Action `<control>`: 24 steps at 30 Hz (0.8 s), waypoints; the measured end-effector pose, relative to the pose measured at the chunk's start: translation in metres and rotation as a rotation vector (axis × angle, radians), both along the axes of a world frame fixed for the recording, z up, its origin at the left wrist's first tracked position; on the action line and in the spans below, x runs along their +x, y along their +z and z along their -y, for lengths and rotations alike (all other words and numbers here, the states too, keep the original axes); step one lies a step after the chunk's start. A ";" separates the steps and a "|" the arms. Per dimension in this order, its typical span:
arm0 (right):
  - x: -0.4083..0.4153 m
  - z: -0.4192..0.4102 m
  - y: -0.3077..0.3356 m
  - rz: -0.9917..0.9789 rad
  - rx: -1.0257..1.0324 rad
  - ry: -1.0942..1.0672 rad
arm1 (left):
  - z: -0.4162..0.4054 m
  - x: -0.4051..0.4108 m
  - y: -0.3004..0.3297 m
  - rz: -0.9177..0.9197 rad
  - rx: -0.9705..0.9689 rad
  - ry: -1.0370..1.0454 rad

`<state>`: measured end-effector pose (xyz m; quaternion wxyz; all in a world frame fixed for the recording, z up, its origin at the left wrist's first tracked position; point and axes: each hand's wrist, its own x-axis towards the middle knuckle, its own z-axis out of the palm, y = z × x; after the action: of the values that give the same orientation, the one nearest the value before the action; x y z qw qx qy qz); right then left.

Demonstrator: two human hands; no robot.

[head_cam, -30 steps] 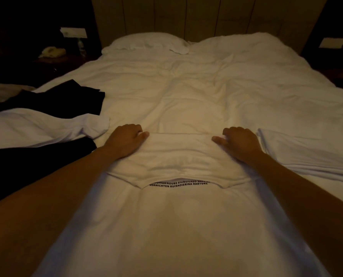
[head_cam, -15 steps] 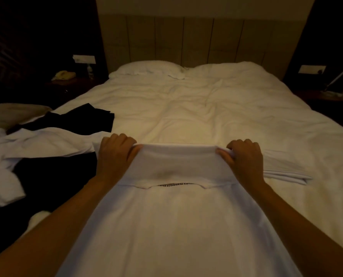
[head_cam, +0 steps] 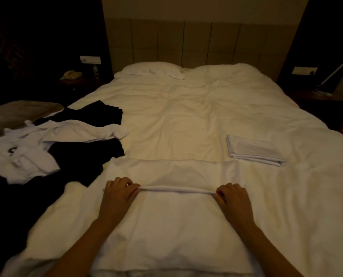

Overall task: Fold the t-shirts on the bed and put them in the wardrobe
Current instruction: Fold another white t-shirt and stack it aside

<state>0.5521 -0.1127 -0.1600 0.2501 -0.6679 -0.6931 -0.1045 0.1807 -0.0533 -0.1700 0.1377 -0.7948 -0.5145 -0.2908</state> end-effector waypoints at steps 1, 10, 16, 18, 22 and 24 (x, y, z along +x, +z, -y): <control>-0.005 0.007 0.002 -0.055 -0.026 -0.029 | 0.008 0.000 -0.002 0.031 -0.050 0.009; -0.025 0.043 0.025 -1.555 -0.205 -0.298 | 0.063 0.017 0.027 1.759 -0.790 0.169; -0.031 0.012 0.047 -2.236 -0.244 -0.246 | 0.029 0.025 0.044 2.244 -0.995 -0.125; -0.036 0.002 0.049 -2.303 -0.192 -0.197 | 0.020 0.034 0.046 2.223 -0.959 -0.180; -0.027 -0.015 0.044 -2.258 -0.109 -0.248 | 0.003 0.029 0.042 2.201 -0.858 -0.183; -0.013 -0.018 0.042 -2.172 -0.064 -0.296 | -0.003 0.019 0.035 2.217 -0.807 -0.234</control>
<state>0.5393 -0.0951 -0.1183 0.6951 -0.4866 -0.0187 0.5289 0.1994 -0.0499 -0.1350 -0.6715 -0.1371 -0.3317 -0.6483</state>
